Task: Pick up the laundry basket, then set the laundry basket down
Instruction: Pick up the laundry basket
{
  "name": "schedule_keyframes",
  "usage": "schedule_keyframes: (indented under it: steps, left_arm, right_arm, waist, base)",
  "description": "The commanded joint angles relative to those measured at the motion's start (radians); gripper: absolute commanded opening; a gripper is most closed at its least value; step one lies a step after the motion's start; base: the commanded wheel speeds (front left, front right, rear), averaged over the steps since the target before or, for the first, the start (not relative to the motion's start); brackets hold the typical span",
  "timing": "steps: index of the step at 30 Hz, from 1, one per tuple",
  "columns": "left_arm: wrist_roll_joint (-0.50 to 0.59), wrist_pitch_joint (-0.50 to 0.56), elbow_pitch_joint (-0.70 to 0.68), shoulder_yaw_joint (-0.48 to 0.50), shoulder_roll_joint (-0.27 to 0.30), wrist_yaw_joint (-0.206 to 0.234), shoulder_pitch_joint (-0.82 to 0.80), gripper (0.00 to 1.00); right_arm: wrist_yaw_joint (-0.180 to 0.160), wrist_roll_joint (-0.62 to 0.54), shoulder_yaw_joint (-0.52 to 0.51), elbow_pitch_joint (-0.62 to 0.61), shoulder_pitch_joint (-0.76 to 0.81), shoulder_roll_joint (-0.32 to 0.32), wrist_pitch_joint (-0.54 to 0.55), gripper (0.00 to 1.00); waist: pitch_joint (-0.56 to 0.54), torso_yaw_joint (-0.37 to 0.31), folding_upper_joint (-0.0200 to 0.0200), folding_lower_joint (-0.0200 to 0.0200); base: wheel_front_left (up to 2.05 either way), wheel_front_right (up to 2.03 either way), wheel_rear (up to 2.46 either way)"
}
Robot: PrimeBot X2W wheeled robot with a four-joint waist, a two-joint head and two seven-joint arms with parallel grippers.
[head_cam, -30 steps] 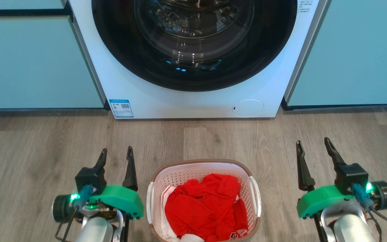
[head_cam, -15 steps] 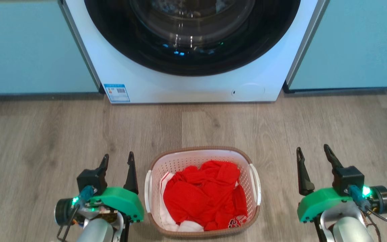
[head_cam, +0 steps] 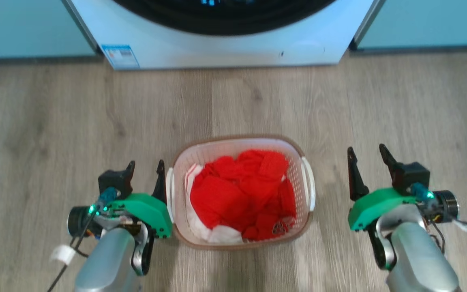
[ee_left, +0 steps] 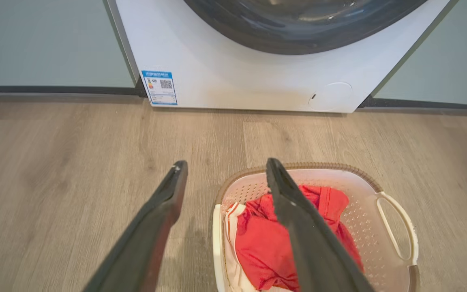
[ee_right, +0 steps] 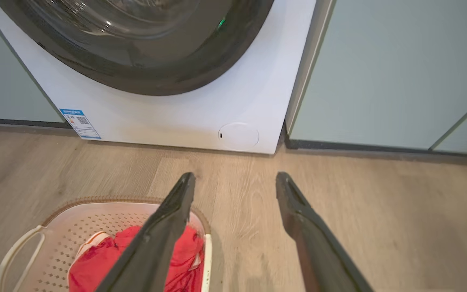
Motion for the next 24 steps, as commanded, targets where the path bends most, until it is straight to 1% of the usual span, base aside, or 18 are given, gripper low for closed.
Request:
schedule_keyframes:
  steps: [1,2,3,7,13,18,19,24]
  left_arm:
    - [0.008,-0.01,0.005,0.027,0.006,-0.006,-0.037,1.0]
    - [0.013,-0.01,0.03,0.024,0.006,-0.013,-0.05,1.0]
    - [0.013,-0.01,0.053,0.022,0.006,-0.02,-0.063,1.0]
    - [0.018,-0.01,0.156,0.0,0.006,-0.044,-0.128,1.0]
    - [0.027,-0.01,0.302,-0.031,0.006,-0.064,-0.224,1.0]
    - [0.037,-0.01,0.412,-0.057,0.006,-0.071,-0.306,1.0]
    - [0.037,-0.01,0.412,-0.057,0.006,-0.071,-0.306,1.0]
    - [0.036,-0.004,0.531,-0.084,0.006,-0.094,-0.405,1.0]
  right_arm:
    - [-0.002,0.055,0.024,-0.001,-0.031,-0.004,-0.012,1.0]
    - [-0.002,0.081,0.025,0.02,-0.046,-0.004,-0.012,1.0]
    - [-0.002,0.083,0.03,0.042,-0.06,-0.004,-0.012,1.0]
    - [-0.002,0.068,0.055,0.107,-0.12,-0.004,-0.012,1.0]
    - [-0.002,0.048,0.104,0.233,-0.216,-0.004,-0.012,1.0]
    - [-0.002,0.089,0.154,0.338,-0.294,-0.004,-0.012,1.0]
    - [-0.002,0.089,0.154,0.338,-0.294,-0.004,-0.012,1.0]
    - [-0.002,0.164,0.25,0.465,-0.394,-0.004,-0.011,1.0]
  waist:
    - [0.074,-0.014,0.0,-0.0001]
    - [0.088,-0.016,0.0,-0.0001]
    - [0.102,-0.017,0.0,-0.0001]
    - [0.175,-0.024,0.0,-0.0001]
    - [0.268,-0.038,0.0,-0.0001]
    - [0.346,-0.044,0.0,-0.0001]
    - [0.346,-0.044,0.0,-0.0001]
    - [0.436,-0.039,0.0,-0.0001]
  base:
    - [0.0,0.0,0.0]
    - [0.0,0.0,0.0]
    - [0.0,0.0,0.0]
    - [0.0,0.0,0.0]
    - [0.0,0.0,0.0]
    - [0.0,0.0,0.0]
    - [0.0,0.0,0.0]
    - [0.0,0.0,0.0]
